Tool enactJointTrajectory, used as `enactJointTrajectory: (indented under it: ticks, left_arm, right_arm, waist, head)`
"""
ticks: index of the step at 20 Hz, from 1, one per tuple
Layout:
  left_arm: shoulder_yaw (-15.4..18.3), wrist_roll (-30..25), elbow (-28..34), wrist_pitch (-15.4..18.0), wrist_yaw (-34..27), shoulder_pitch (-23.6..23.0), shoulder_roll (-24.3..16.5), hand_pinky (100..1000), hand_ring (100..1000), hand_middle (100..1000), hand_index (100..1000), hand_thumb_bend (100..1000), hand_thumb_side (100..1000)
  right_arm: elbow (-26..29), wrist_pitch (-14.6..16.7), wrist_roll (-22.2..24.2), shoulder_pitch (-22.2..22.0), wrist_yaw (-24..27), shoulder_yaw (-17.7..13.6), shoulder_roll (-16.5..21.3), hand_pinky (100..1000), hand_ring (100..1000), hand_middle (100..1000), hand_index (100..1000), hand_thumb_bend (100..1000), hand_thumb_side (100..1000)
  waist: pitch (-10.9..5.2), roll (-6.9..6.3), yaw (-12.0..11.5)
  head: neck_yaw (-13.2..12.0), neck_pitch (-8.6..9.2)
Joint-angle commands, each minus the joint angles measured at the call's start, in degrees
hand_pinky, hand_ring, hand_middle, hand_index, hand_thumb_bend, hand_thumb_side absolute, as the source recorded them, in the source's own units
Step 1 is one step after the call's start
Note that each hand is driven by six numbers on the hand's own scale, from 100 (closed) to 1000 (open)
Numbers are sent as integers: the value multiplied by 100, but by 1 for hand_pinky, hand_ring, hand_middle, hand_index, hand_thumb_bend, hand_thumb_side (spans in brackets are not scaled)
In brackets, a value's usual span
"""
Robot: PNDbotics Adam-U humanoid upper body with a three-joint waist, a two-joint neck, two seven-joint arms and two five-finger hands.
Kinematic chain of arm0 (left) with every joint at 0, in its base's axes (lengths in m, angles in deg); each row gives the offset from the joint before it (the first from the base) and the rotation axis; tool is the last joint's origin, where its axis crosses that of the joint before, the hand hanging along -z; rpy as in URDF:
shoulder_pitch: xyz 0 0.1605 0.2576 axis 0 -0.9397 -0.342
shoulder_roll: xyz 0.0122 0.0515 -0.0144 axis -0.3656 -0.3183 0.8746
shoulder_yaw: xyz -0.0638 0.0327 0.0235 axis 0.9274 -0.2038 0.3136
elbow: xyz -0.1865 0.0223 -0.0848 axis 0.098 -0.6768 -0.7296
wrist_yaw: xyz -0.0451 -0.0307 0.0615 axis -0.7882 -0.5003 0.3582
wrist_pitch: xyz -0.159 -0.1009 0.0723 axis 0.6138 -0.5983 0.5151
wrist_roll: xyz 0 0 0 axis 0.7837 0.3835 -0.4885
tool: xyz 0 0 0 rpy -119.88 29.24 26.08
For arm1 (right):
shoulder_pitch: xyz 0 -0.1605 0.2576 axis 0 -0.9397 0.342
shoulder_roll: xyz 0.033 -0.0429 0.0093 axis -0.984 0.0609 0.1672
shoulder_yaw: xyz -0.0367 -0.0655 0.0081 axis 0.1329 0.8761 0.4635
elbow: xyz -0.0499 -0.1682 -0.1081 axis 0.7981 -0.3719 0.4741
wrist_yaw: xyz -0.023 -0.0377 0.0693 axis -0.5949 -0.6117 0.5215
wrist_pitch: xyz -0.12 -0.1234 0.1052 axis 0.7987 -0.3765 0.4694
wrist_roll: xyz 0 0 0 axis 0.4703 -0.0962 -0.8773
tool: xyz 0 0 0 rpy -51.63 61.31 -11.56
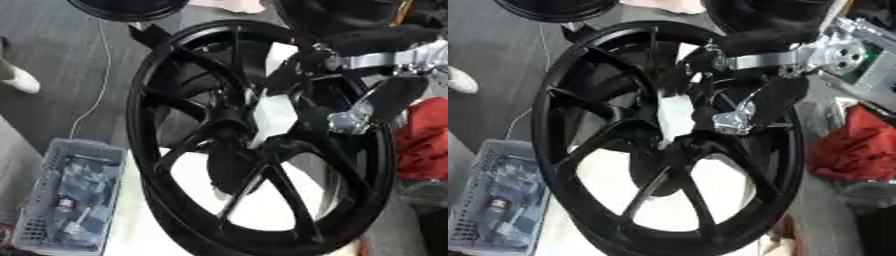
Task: Pull the pin out of the wheel hub.
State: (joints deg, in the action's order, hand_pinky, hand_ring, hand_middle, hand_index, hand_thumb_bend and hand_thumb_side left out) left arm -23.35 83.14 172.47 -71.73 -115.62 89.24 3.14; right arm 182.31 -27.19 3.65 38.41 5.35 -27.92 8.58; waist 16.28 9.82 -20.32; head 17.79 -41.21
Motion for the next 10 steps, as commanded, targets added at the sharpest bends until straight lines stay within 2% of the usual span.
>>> enactJointTrajectory:
  ticks: [1, 10]
  left_arm:
    - [53, 26, 100, 0, 9, 62, -55, 816, 753, 622, 769, 100, 666]
    - [48, 26, 100, -7, 32, 58, -28, 816, 752, 617, 766, 100, 666]
  right_arm:
    - [36, -51, -47, 44, -155, -17, 80, 555, 798, 806, 960, 100, 707]
    - [36, -206, -226, -32, -467, 101, -38, 552, 799, 808, 960, 100, 691]
  waist:
    - [-117, -41, -4]
    - [-88, -31, -21]
  head:
    - [66, -68]
    - [68, -135]
